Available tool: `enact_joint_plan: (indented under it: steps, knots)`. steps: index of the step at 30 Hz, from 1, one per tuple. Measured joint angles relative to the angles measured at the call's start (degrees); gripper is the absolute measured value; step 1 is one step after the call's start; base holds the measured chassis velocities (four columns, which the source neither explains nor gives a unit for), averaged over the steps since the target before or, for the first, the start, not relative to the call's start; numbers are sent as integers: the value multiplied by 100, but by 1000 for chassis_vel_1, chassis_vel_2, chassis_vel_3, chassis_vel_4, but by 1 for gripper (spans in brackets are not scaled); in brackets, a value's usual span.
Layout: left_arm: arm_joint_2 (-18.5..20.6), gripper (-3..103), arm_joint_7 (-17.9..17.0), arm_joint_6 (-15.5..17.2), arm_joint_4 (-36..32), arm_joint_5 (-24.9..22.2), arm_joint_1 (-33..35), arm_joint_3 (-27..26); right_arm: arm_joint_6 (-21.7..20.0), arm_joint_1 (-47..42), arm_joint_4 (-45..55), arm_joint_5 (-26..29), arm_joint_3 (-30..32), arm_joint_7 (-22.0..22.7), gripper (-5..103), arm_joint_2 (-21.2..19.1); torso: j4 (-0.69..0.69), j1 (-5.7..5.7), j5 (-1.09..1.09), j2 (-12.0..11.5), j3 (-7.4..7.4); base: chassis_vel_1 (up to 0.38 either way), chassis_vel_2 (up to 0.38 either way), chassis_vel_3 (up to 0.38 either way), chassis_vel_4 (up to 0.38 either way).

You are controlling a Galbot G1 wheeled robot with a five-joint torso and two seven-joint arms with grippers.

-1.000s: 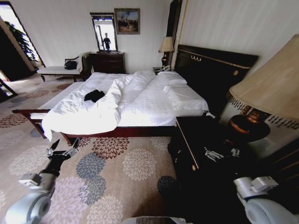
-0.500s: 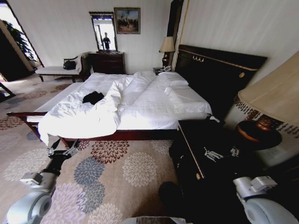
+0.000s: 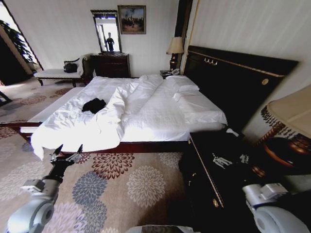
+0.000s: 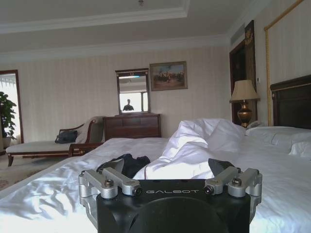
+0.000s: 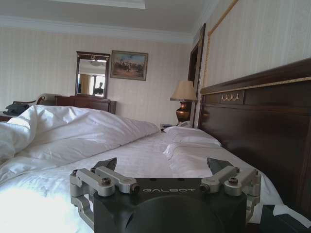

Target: Fold the clothes on the bed.

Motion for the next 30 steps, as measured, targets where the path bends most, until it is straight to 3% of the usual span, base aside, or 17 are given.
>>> enact_joint_plan:
  steps: [30]
  knots:
    - [36,100,0,-71,-53,-13,70,-47,-26,-5,22,-12,-14,35,100,16,-1,-2,0,2,0,-168,166,168,-173]
